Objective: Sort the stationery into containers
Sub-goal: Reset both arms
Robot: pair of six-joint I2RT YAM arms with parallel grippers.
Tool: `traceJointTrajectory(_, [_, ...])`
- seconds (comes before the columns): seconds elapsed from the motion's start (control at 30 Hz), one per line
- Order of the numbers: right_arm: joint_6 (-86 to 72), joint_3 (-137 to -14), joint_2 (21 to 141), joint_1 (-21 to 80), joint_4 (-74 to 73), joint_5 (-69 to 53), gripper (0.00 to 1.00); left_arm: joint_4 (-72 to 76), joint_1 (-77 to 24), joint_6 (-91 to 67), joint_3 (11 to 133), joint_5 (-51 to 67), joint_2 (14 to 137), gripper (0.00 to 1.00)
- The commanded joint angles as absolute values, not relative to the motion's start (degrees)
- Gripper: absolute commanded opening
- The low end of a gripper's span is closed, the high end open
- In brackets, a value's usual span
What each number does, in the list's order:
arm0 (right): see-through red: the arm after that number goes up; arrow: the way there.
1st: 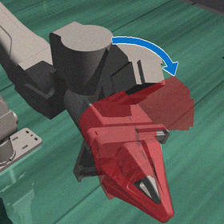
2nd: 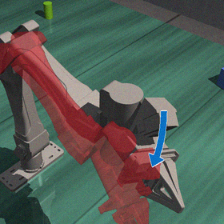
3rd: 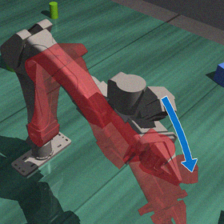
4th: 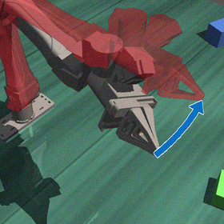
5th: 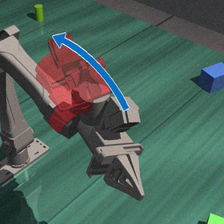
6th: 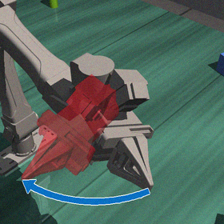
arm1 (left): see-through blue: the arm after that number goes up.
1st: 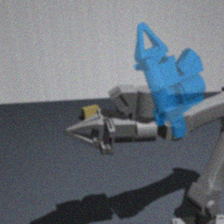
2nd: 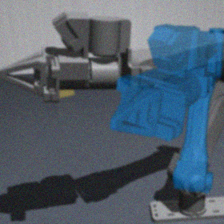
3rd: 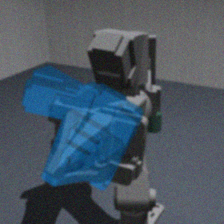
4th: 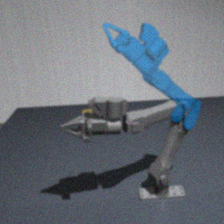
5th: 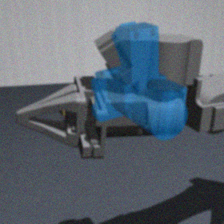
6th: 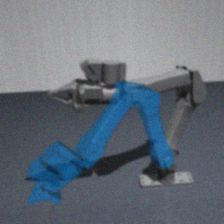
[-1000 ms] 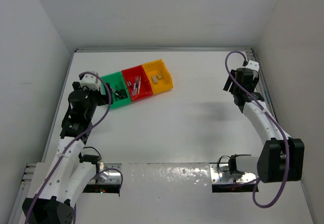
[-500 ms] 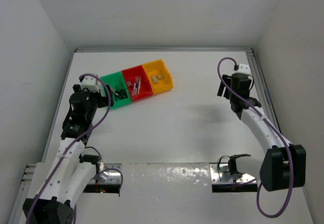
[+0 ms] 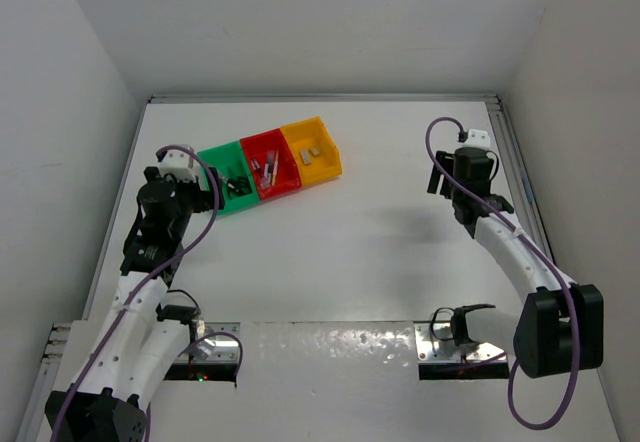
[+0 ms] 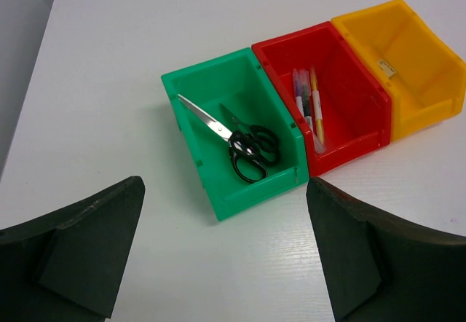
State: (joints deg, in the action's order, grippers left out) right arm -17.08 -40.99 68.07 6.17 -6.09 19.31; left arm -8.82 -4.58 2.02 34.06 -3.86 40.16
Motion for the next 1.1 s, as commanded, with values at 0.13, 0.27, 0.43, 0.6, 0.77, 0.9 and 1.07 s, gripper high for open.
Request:
traceJointTrajectory(0.13, [-15.9, -40.7, 67.0, 6.9, -3.7, 19.4, 0.75, -7.0, -5.2, 1.1, 34.6, -3.9, 40.0, 0.91])
traceJointTrajectory(0.27, [-15.6, -40.9, 66.8, 6.8, -3.7, 19.0, 0.76, -7.0, -5.2, 1.1, 34.6, -3.8, 40.1, 0.91])
traceJointTrajectory(0.43, [-15.2, -40.9, 66.7, 6.7, -3.7, 19.0, 0.76, -7.0, -5.3, 1.1, 34.5, -3.8, 40.2, 0.92])
traceJointTrajectory(0.6, [-14.8, -41.5, 66.2, 6.8, -3.5, 19.0, 0.76, -6.9, -5.3, 1.1, 34.5, -3.9, 40.1, 0.92])
traceJointTrajectory(0.77, [-14.6, -42.1, 66.3, 6.8, -3.3, 18.9, 0.77, -7.0, -5.3, 1.1, 34.2, -4.0, 40.1, 0.92])
traceJointTrajectory(0.9, [-14.7, -42.1, 66.7, 6.8, -3.6, 18.9, 0.77, -7.0, -5.2, 1.0, 34.2, -4.0, 40.0, 0.92])
traceJointTrajectory(1.07, [-14.7, -42.0, 66.8, 6.8, -3.6, 18.7, 0.77, -6.9, -5.2, 1.1, 34.1, -4.1, 40.0, 0.92])
